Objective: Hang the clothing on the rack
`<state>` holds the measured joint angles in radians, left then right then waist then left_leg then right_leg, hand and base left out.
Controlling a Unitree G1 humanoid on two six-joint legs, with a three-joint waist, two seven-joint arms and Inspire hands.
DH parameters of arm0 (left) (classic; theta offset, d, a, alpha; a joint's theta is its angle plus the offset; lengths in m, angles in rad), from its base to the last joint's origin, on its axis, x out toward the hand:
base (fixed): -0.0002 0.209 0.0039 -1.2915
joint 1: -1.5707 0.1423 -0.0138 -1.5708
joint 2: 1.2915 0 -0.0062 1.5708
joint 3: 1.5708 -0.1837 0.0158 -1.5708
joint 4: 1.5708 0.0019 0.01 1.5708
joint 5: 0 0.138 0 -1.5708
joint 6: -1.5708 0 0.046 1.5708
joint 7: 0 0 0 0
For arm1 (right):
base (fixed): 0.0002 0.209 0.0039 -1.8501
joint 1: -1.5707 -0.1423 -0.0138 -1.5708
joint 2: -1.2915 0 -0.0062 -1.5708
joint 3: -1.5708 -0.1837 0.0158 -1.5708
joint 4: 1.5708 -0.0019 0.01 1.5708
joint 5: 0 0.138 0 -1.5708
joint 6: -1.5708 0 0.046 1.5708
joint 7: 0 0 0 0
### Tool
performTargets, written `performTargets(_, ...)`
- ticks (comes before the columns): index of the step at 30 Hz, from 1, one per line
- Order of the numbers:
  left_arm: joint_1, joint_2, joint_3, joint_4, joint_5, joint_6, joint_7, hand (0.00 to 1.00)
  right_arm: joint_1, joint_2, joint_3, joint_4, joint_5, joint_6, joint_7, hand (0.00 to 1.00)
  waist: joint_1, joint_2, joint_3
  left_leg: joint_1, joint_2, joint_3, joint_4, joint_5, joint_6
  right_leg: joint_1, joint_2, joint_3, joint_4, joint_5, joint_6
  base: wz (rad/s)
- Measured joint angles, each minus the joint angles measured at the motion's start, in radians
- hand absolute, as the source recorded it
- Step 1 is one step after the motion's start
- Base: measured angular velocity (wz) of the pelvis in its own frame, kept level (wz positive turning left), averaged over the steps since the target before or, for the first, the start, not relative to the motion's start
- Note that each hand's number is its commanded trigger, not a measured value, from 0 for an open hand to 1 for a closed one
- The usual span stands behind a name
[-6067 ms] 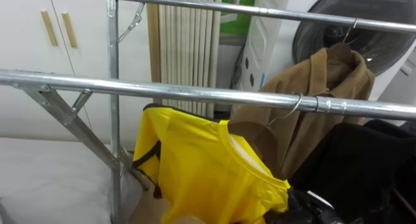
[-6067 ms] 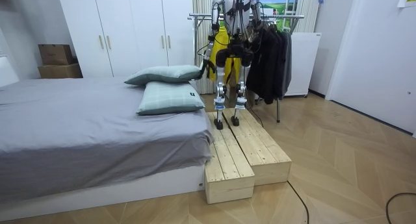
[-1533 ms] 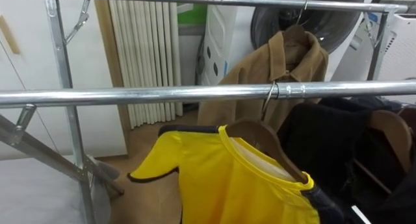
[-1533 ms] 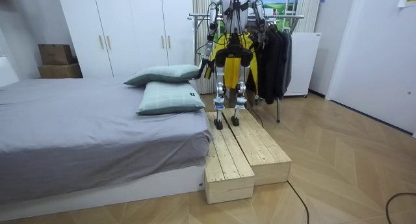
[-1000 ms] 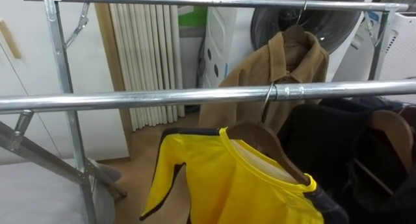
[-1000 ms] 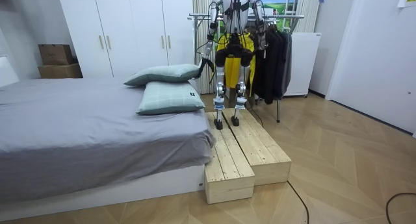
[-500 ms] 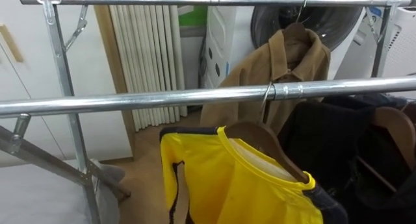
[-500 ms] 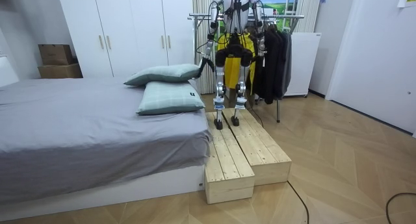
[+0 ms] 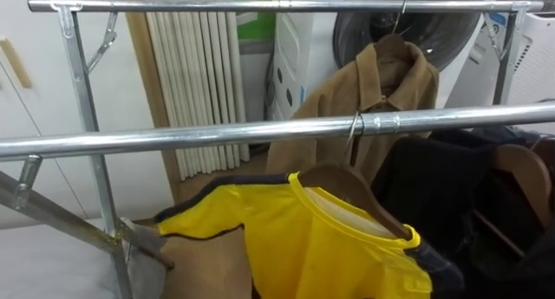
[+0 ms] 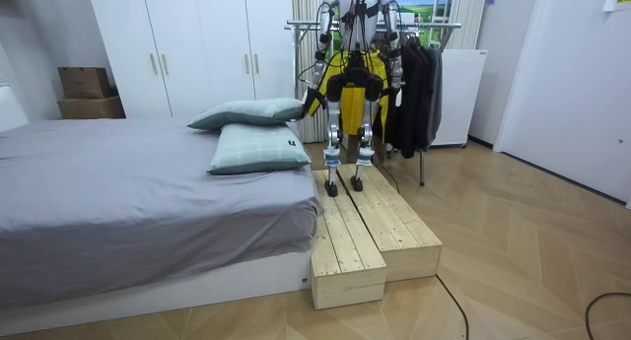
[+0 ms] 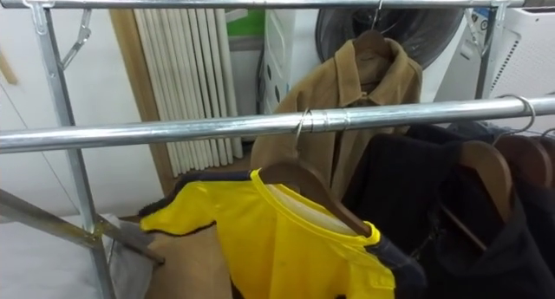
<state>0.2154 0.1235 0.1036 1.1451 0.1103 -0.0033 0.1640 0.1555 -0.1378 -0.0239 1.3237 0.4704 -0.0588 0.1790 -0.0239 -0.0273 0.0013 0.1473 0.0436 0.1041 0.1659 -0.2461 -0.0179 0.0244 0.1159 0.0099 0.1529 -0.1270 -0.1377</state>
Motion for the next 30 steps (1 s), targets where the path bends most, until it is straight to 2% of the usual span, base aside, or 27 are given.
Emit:
performTargets(2, -0.011, 0.001, 0.000, 0.017, -0.031, 0.006, -0.015, 0.00, 0.001, 0.000, -0.002, 0.004, 0.012, 0.017, -0.001, 0.00, -0.001, 0.005, -0.0033, -0.001, 0.000, 0.000, 0.000, 0.000, 0.000, -0.001, 0.000, 0.000, 0.000, 0.000, 0.000, 0.00)
performTargets(7, -0.005, 0.008, -0.003, 0.023, -0.102, 0.028, -0.068, 0.00, -0.004, -0.001, -0.036, 0.000, -0.039, 0.037, -0.005, 0.00, -0.002, 0.009, -0.0044, 0.000, 0.000, 0.000, 0.000, 0.000, 0.000, 0.001, -0.002, -0.011, 0.000, 0.000, -0.001, 0.02)
performTargets(11, -0.009, 0.013, -0.023, 0.023, -0.188, 0.047, -0.122, 0.00, -0.014, -0.005, -0.039, -0.006, -0.080, 0.038, -0.034, 0.00, -0.006, 0.015, -0.0006, -0.001, 0.000, 0.000, 0.000, 0.000, 0.000, 0.004, -0.003, -0.012, -0.002, 0.000, -0.001, 0.03)
performTargets(16, -0.010, 0.018, -0.045, 0.039, -0.238, 0.050, -0.173, 0.00, -0.023, -0.008, -0.041, -0.011, -0.112, 0.038, -0.080, 0.00, -0.005, 0.027, 0.0021, -0.002, -0.001, 0.000, -0.001, 0.000, 0.000, 0.001, -0.003, -0.009, -0.002, -0.001, -0.001, -0.01)
performTargets(20, -0.017, 0.022, -0.048, 0.053, -0.238, 0.067, -0.196, 0.00, -0.027, -0.009, -0.045, -0.010, -0.120, 0.039, -0.089, 0.00, -0.005, 0.032, 0.0022, -0.003, -0.001, -0.005, -0.001, 0.000, 0.000, 0.000, -0.003, -0.009, -0.002, -0.001, -0.002, 0.00)
performTargets(25, -0.027, 0.025, -0.047, 0.062, -0.237, 0.070, -0.217, 0.00, -0.027, -0.013, -0.047, -0.005, -0.120, 0.040, -0.070, 0.00, -0.006, 0.031, 0.0008, -0.002, -0.001, -0.005, -0.001, 0.000, 0.000, 0.000, -0.003, -0.007, -0.001, -0.001, -0.002, 0.00)
performTargets(30, -0.031, 0.031, -0.048, 0.060, -0.236, 0.079, -0.228, 0.00, -0.032, -0.015, -0.048, -0.005, -0.120, 0.061, -0.054, 0.00, -0.008, 0.029, 0.0014, -0.002, -0.001, -0.005, -0.001, 0.000, 0.000, 0.000, -0.003, -0.007, -0.001, -0.001, -0.002, 0.00)
